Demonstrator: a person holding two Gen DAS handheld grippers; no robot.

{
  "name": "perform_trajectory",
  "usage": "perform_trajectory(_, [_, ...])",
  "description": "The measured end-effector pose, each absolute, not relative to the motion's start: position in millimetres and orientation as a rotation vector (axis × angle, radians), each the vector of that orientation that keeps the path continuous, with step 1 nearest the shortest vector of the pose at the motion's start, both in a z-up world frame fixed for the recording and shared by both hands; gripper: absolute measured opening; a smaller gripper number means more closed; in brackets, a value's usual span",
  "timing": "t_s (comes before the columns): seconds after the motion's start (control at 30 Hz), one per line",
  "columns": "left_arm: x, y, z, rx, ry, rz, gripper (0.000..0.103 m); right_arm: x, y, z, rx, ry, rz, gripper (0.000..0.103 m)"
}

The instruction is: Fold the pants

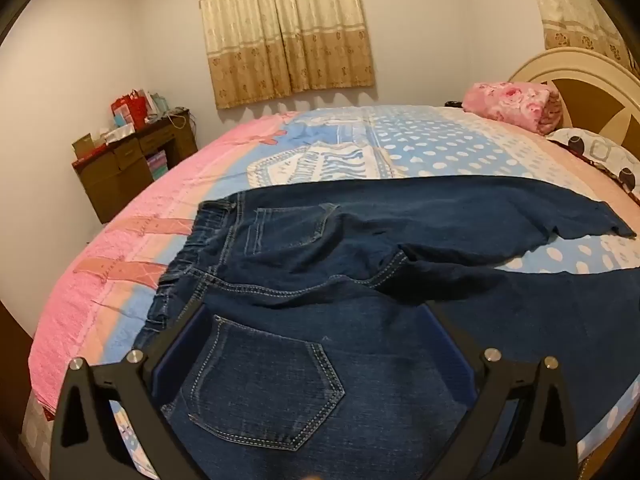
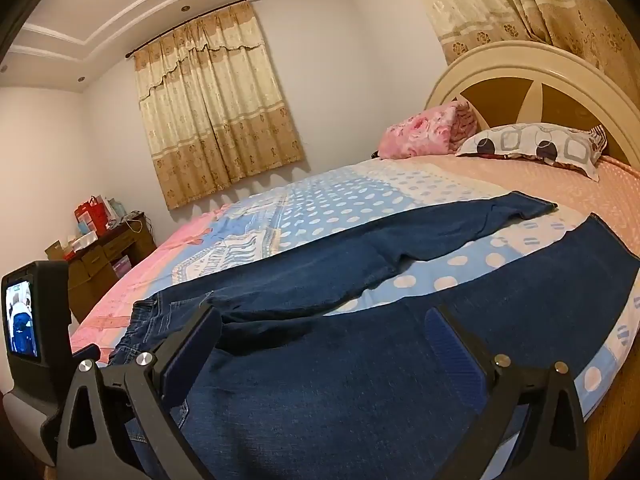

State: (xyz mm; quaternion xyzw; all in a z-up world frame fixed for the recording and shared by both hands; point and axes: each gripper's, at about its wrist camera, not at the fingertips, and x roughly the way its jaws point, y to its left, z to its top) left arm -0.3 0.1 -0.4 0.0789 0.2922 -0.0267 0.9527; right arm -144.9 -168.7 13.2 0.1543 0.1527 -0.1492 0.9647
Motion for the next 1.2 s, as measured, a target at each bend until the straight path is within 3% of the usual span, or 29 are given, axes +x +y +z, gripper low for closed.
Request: perform_trajectory(1.2, [2.6,8.4,-6.3,0.114,0.652,-0.074,0.103,-139.7,-165.0,7.8,0.290,0.343,-0.301,0.102])
